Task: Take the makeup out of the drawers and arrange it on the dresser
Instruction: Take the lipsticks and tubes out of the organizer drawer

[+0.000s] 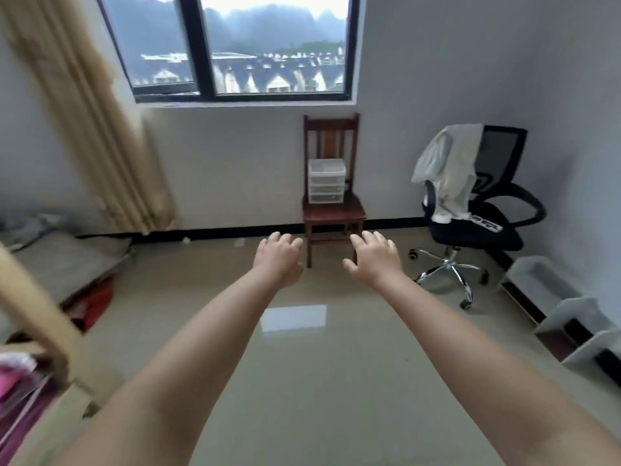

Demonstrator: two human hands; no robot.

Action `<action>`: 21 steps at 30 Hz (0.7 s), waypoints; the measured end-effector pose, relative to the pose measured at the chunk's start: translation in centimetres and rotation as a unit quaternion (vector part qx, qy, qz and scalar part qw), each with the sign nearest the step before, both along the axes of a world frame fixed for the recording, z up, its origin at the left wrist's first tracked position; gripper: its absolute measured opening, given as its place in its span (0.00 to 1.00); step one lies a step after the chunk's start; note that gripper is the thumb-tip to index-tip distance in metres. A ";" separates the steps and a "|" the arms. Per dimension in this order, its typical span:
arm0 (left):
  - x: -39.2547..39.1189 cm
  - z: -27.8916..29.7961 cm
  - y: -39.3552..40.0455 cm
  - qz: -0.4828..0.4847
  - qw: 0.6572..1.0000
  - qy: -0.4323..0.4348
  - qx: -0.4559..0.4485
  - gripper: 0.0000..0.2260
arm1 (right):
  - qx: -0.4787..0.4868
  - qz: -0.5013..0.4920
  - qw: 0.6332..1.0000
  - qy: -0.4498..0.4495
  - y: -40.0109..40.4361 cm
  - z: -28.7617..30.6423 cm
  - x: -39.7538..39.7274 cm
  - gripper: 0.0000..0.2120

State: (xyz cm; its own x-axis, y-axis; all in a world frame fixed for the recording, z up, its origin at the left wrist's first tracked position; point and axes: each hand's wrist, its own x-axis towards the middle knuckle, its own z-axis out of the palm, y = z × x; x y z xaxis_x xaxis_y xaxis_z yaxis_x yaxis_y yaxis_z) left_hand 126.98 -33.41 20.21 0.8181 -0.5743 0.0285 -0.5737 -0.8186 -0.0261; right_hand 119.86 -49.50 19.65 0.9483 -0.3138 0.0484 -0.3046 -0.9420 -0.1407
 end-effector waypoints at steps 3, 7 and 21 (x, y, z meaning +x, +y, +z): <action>7.3 0.5 -5.6 -0.012 1.000 -0.006 -0.006 0.20 | -0.009 -0.026 1.000 -0.007 -5.6 0.4 6.4 0.28; 17.5 0.4 -12.9 -0.003 1.000 -0.023 -0.001 0.18 | 0.003 -0.029 0.999 -0.027 -13.3 0.3 16.3 0.28; 54.1 2.1 -30.1 0.035 0.998 -0.047 -0.006 0.17 | -0.027 0.011 0.999 -0.031 -30.1 2.1 54.2 0.26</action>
